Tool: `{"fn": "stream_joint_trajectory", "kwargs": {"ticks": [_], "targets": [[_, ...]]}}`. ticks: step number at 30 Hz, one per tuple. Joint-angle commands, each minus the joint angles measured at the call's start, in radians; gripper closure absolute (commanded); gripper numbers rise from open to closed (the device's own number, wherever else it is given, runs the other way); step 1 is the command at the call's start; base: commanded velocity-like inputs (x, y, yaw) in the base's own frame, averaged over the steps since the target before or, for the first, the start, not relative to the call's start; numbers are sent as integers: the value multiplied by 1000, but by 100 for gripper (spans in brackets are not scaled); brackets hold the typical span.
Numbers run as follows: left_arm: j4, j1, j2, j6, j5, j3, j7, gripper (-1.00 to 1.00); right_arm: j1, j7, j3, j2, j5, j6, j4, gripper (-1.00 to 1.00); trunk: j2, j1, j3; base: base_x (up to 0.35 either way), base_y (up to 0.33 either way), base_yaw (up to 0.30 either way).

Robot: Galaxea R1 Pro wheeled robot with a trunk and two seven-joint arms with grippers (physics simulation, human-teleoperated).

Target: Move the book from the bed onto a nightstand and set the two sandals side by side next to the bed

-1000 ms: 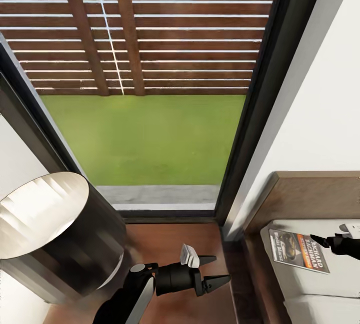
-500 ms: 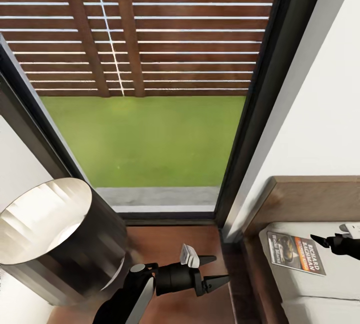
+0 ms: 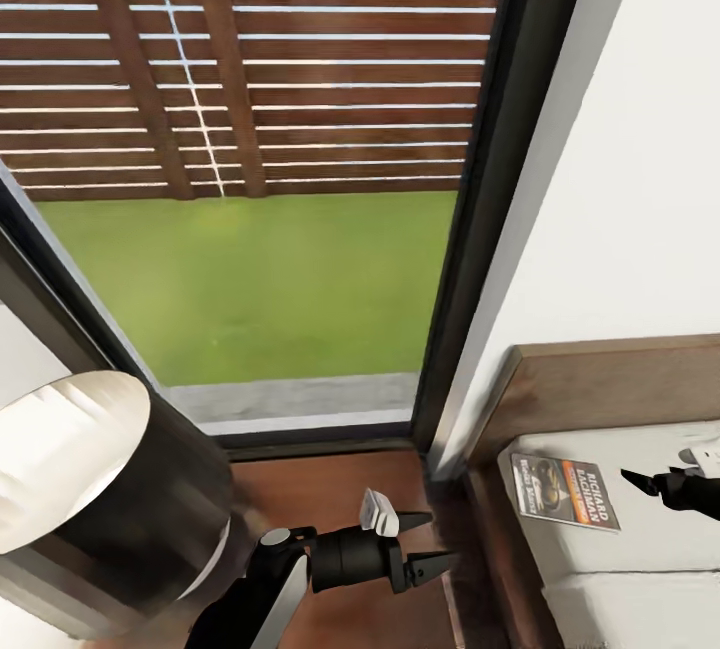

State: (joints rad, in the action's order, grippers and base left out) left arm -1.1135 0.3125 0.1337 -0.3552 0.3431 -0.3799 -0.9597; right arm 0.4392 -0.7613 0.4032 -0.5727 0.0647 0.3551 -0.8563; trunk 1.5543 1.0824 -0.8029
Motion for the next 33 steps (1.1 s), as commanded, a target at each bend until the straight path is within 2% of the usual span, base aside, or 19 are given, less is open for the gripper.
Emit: {"fn": "stream_joint_trajectory", "kwargs": {"ticks": [1, 14, 25, 33], "targets": [[0, 0, 0, -10, 8, -1, -1, -100, 1, -7, 3, 1, 7, 5, -1, -100, 0, 0, -1, 0, 0, -111], [0, 0, 0, -10, 8, -1, -1, -100, 1, -7, 3, 1, 7, 5, -1, -100, 0, 0, 0, 13, 2, -18], [1, 0, 0, -10, 10, -1, -1, -100, 1, -7, 3, 1, 7, 5, -1, -100, 0, 0, 0, -51, 102, 0], [1, 0, 0, -10, 10, -1, -1, -100, 1, -7, 3, 1, 7, 5, -1, -100, 0, 0, 0, -268, 47, 0]]}}
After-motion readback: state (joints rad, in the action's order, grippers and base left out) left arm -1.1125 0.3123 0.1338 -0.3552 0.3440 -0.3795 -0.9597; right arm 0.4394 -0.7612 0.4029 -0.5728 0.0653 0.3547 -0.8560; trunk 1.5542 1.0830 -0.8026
